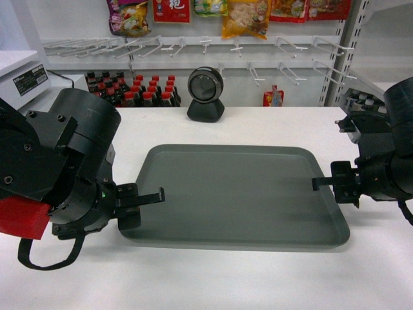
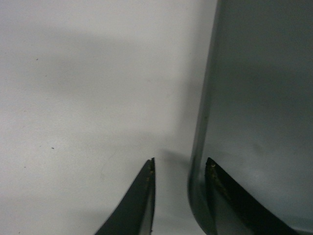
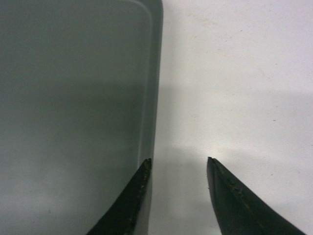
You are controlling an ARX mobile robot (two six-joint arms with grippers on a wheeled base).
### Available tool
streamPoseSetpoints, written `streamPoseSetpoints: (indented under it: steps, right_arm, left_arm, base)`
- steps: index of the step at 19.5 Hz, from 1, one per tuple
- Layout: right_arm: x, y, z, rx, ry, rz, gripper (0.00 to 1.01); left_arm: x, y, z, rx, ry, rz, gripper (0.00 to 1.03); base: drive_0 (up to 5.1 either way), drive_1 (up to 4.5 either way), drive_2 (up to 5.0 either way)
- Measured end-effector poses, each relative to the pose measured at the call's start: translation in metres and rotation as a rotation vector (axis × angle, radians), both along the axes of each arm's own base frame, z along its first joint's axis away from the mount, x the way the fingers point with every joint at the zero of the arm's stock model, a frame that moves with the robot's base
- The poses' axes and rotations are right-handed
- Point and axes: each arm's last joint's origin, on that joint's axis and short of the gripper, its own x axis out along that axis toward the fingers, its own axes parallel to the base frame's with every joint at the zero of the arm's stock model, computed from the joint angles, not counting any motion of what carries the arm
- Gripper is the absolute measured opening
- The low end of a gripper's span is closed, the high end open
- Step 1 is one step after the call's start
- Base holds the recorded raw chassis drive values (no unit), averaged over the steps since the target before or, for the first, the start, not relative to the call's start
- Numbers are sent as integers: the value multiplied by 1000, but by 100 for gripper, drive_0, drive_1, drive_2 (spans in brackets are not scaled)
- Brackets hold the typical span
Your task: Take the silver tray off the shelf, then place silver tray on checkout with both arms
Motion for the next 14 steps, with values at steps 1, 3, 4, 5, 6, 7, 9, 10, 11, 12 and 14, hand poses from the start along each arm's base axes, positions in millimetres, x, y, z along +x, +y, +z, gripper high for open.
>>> streamPoseSetpoints:
  steps: [1, 3, 4, 5, 6, 7, 9, 10, 11, 12, 14]
  right_arm:
    - [-1, -2, 1, 0, -10, -6, 39]
    - [-5, -4, 5, -4, -51, -13, 48]
    - [-8, -5, 10, -17, -99, -9, 54]
    - [-13, -6, 17, -39, -154, -5, 60]
    - [-22, -8, 36, -61, -324, 1, 68]
    - [-27, -9, 50, -31, -579, -20, 56]
    - [-51, -12, 49, -15, -673, -26, 43]
    - [-67, -13, 47, -7, -699, -20, 36]
    - [-74, -14, 48, -7, -709, -22, 32]
    - [-81, -16, 49, -8, -718, -27, 29]
    - [-93, -22, 57, -8, -752, -39, 20]
  left_arm:
    - [-2, 1, 1, 5, -4, 3, 40]
    - [-5, 2, 4, 6, -30, 12, 47]
    - [-8, 2, 10, -5, -63, 10, 53]
    - [-12, 2, 18, -21, -104, 8, 58]
    - [-26, -3, 49, -34, -281, 3, 71]
    - [-46, -11, 89, -23, -514, -18, 83]
    - [-66, -7, 116, -45, -793, -87, 72]
    - [-76, 3, 119, -24, -887, -102, 65]
    - [-82, 9, 117, -2, -912, -106, 61]
    - [-86, 15, 113, 27, -918, -109, 58]
    - [-99, 29, 99, 76, -905, -108, 49]
  base:
    - [0, 0, 0]
    - [0, 0, 0]
    - [0, 0, 0]
    - [0, 0, 0]
    - [0, 0, 0]
    - [0, 0, 0]
    - [0, 0, 0]
    - [0, 0, 0]
    - [0, 0, 0]
    - [0, 0, 0]
    - [0, 0, 0]
